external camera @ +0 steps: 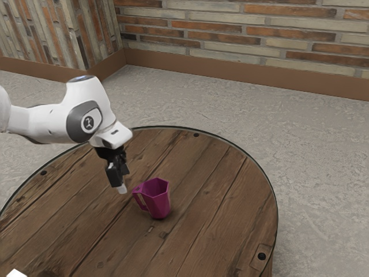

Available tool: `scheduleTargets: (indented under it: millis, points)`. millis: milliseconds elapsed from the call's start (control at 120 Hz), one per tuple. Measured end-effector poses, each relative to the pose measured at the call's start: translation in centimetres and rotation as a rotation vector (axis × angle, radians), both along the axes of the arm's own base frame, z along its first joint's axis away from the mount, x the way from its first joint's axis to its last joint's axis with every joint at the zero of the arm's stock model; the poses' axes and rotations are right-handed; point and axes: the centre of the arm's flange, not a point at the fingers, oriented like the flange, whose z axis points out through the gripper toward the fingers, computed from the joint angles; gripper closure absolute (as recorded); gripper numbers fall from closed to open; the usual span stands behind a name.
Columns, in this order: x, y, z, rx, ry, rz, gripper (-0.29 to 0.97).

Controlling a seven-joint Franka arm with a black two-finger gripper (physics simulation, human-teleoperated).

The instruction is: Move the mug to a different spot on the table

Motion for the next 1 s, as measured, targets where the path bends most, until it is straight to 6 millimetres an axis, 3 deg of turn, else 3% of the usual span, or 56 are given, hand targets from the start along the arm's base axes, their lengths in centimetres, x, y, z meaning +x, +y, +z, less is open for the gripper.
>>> scheduleTargets:
  millis: [142, 292, 417, 708, 1000]
  points:
    - [1.0, 0.1, -1.8, -0.019, 0.026, -0.093, 0.00]
    - [1.9, 1.8, -3.4, -0.061, 0.059, -0.124, 0.00]
    - [2.1, 1.3, -4.9, -0.084, 0.078, -0.178, 0.00]
    - [4.4, 0.8, -5.2, -0.111, 0.033, -0.258, 0.00]
    - [5.1, 0.6, -7.6, -0.126, 0.037, -0.298, 0.00]
